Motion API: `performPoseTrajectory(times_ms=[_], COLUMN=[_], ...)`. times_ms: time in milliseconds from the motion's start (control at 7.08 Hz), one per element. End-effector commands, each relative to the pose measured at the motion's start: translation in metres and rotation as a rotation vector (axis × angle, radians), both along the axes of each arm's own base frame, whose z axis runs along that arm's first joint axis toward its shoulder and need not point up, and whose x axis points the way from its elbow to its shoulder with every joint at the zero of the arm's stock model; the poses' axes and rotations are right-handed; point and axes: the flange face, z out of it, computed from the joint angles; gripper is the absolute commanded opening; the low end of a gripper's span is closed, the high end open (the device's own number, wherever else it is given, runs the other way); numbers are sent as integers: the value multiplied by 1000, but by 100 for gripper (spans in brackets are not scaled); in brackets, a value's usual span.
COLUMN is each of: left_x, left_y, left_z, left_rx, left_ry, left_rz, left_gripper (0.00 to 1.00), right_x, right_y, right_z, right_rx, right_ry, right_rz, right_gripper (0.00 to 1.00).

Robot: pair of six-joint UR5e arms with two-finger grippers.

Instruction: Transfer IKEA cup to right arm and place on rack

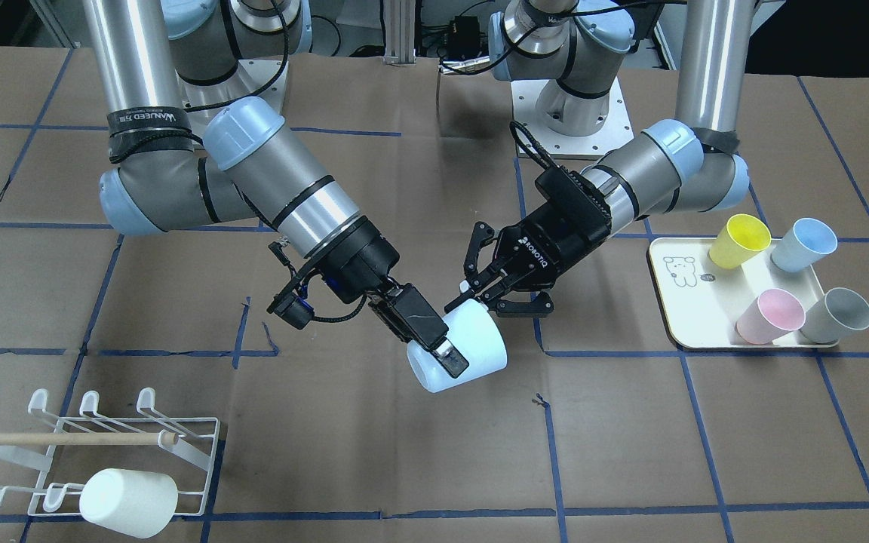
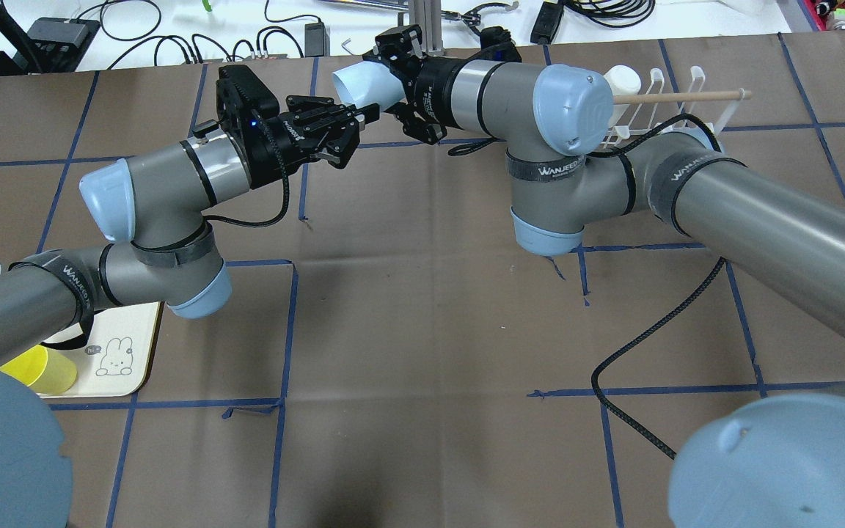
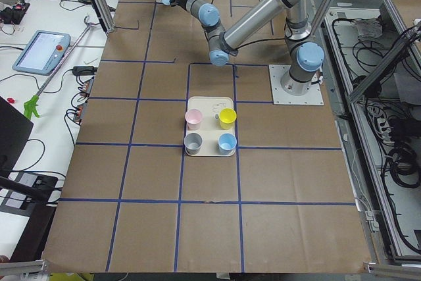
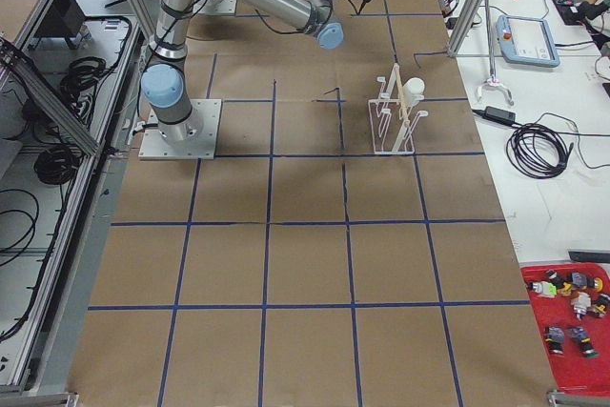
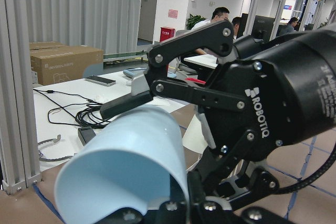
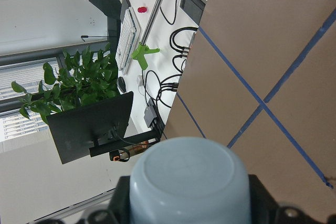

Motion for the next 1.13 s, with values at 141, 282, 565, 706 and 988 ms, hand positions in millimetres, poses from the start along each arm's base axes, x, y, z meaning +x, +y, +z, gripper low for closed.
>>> performPoseTrajectory(times_ms=[141,282,565,706,988], left_x=[1,2,2,8,45], left_y=[-4,-5,-5,-5,-8], left_z=[4,3,6,9,14], left_rx=[-7,-5,-2,-8,-20], left_ry=[-1,-5,-2,-3,1], left_rz=[8,17,19,32,90], left_gripper=[57,70,96,98,98], right_x=[1,1,1,1,1], right_y=[0,0,0,1,-2], right_z=[1,1,3,4,8], right_rx=[0,-3,-5,-9,-20], right_ry=[-5,-4,-6,-6,-8], right_rz=[9,9,11,13,11], right_gripper=[50,50,49,47,47])
